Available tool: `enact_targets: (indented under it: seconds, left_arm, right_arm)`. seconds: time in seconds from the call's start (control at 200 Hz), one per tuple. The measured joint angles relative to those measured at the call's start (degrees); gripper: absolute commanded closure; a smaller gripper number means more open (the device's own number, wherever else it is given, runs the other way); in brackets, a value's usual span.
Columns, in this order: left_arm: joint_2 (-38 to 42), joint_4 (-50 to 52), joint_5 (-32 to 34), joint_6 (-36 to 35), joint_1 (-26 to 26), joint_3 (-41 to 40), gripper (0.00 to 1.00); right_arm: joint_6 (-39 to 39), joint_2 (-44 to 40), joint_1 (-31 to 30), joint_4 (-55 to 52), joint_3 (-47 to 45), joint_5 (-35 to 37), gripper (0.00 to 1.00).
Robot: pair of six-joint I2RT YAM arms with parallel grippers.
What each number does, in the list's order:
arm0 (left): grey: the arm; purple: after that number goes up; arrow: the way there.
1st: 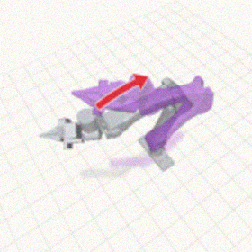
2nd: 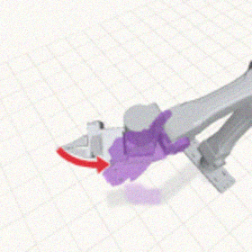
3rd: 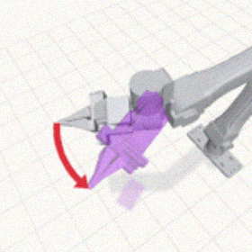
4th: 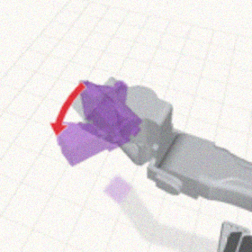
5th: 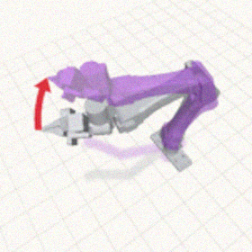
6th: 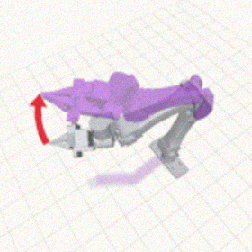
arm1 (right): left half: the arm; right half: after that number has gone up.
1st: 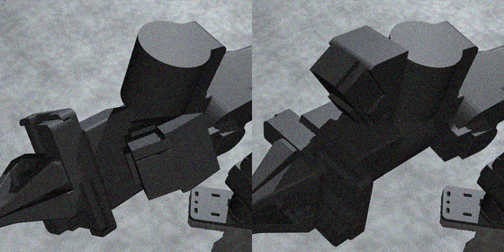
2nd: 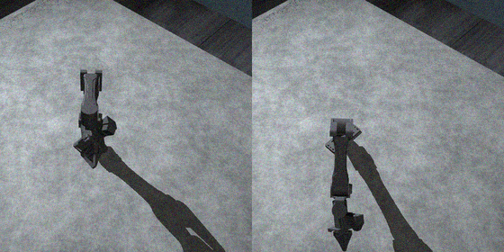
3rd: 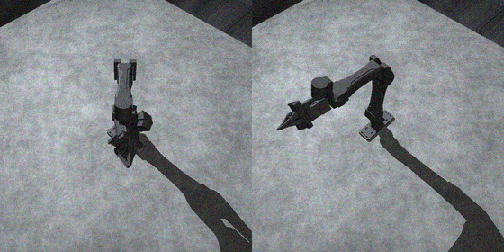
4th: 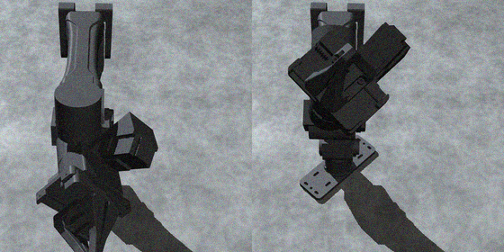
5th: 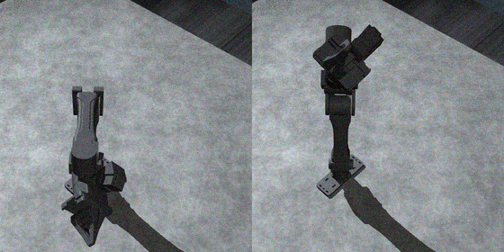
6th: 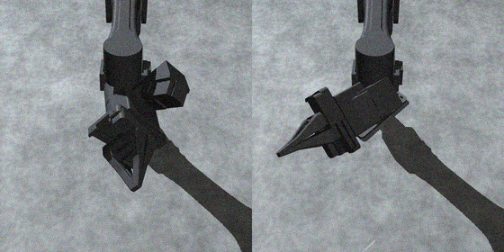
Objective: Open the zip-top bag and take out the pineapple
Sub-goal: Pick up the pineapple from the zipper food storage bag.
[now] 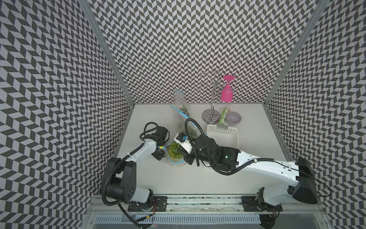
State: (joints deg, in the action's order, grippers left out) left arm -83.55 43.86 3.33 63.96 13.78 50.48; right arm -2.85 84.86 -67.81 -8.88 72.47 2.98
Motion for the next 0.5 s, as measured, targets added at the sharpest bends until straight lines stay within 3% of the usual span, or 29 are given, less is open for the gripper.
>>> enact_targets:
  seconds: [0.325, 0.501]
  left_arm:
    - [-1.1, 3.4, -0.4, -0.5, -2.1, 3.8, 1.00]
    - [0.8, 5.5, -5.6, 0.0, -6.1, 4.4, 1.00]
  right_arm:
    - [-1.6, -0.2, 0.2, -2.1, 2.0, -0.6, 1.00]
    - [-5.2, -5.3, -0.3, 4.2, -7.2, -0.2, 1.00]
